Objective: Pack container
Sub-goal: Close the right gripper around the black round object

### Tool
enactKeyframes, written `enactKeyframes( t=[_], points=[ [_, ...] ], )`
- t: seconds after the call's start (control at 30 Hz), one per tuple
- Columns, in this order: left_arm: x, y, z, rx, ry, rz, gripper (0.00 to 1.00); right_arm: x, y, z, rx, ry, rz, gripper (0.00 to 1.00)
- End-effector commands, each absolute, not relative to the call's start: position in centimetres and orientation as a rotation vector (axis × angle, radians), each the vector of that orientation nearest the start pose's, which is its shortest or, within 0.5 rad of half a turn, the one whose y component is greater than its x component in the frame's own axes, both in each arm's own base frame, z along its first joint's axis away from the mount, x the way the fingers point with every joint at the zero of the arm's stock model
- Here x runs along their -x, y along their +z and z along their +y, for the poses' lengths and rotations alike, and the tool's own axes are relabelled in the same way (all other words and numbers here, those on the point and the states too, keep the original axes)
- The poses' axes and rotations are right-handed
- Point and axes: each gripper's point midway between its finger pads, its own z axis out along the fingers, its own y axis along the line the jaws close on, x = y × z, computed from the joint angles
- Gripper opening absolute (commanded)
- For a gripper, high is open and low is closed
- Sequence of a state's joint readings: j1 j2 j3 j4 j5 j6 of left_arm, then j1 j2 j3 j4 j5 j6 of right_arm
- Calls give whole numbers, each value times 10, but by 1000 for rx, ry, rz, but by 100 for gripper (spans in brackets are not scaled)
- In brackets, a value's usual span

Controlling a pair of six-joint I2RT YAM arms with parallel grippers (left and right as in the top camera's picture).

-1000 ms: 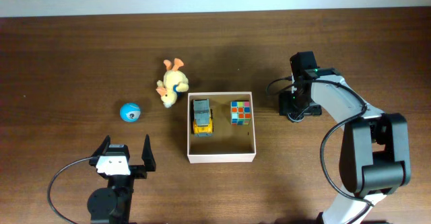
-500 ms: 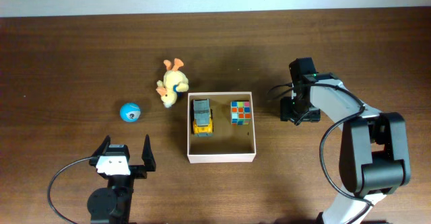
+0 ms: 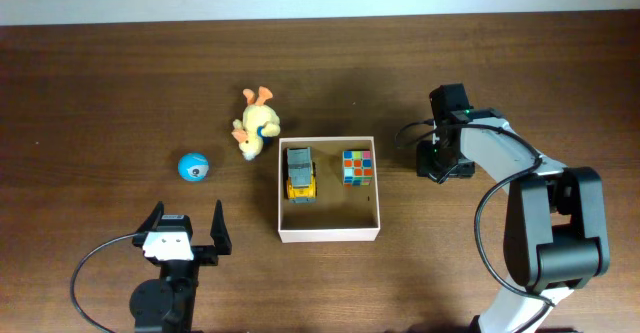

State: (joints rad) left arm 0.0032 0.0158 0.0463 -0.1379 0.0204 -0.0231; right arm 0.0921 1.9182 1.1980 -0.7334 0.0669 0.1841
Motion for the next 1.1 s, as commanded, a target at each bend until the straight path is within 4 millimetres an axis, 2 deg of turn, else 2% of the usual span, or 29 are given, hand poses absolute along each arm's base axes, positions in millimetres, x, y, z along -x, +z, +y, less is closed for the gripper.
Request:
enactKeyframes(
  t=[0.0, 0.17, 0.7, 1.07],
  points=[
    [-244, 155, -3, 7, -43, 1681, 99, -360, -2, 18, -170, -86, 3021, 61],
    [-244, 155, -3, 8, -43, 1681, 99, -359, -2, 18, -170, -87, 3022, 53],
    [-244, 155, -3, 7, -43, 1681, 99, -359, -1, 18, -169, -88, 3029, 52],
    [-244, 155, -3, 7, -43, 1681, 99, -371, 17, 19, -162, -85, 3012, 51]
  ],
)
